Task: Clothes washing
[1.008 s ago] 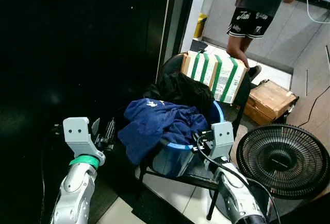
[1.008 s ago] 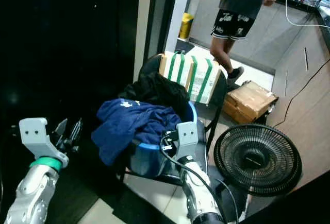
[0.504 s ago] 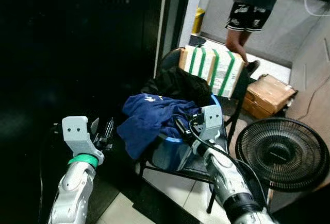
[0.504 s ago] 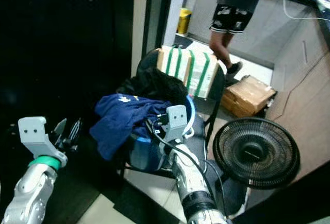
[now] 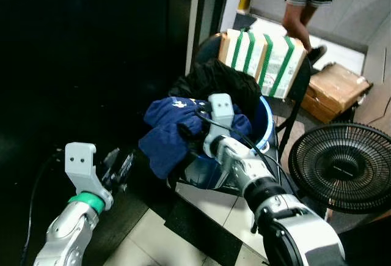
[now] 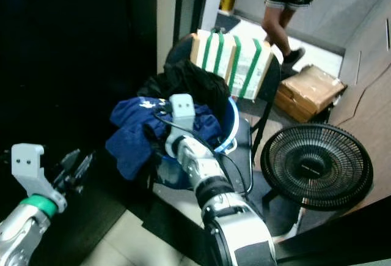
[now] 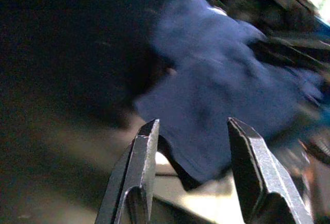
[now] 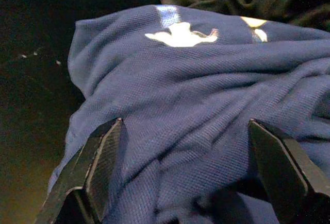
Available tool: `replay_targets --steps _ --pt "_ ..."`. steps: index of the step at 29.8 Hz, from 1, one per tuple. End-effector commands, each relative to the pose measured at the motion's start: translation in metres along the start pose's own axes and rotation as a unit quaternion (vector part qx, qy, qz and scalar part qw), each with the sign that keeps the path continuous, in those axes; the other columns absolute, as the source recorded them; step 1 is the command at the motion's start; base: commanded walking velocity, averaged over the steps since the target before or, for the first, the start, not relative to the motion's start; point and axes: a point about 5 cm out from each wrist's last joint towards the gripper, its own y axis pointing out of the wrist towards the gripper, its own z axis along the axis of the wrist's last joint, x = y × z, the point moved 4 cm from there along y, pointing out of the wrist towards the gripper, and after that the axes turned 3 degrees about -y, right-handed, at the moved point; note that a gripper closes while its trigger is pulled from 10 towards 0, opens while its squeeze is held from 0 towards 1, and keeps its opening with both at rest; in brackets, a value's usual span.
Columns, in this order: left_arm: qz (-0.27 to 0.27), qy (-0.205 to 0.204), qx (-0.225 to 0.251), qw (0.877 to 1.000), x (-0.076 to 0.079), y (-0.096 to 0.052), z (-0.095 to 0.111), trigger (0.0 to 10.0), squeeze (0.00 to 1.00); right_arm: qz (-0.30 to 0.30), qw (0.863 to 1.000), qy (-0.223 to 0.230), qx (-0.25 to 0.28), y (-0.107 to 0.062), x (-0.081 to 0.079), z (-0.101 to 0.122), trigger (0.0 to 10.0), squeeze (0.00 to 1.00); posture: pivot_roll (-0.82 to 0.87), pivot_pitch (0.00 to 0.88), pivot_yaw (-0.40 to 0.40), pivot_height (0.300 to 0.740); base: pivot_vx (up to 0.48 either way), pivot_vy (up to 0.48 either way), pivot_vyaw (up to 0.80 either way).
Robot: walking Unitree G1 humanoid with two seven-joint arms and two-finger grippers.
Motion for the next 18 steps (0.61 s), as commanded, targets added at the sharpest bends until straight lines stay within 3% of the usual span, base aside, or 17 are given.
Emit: replay_targets --steps 1,2,5,17,18 --pt "-0.023 -0.009 -0.015 1.000 0.007 -0.004 -0.005 10.0 0.00 0.010 0.999 -0.001 -0.033 0.001 -0.006 -0.014 10.0 1.00 0.11 0.209 0.003 0.740 0.000 0.000 0.00" --pt "-0.054 -0.001 -0.029 0.998 0.013 -0.009 -0.007 10.0 0.00 0.025 0.998 -0.032 -0.057 0.002 -0.013 -0.021 10.0 1.00 0.11 0.209 0.003 0.740 0.000 0.000 0.00" --pt "-0.072 0.007 -0.038 0.997 0.018 -0.012 -0.009 10.0 0.00 0.033 0.995 -0.052 -0.073 0.001 -0.015 -0.029 10.0 1.00 0.12 0.217 0.000 0.740 0.000 0.000 0.00" --pt "-0.071 0.016 -0.045 0.996 0.028 -0.014 -0.016 10.0 0.00 0.054 0.987 -0.086 -0.125 -0.003 -0.017 -0.050 10.0 1.00 0.10 0.230 -0.005 0.740 0.000 0.000 0.00" --pt "-0.076 0.013 -0.050 0.996 0.031 -0.015 -0.017 10.0 0.00 0.061 0.984 -0.088 -0.140 -0.004 -0.019 -0.055 10.0 0.89 0.10 0.230 -0.005 0.740 0.000 0.000 0.00"
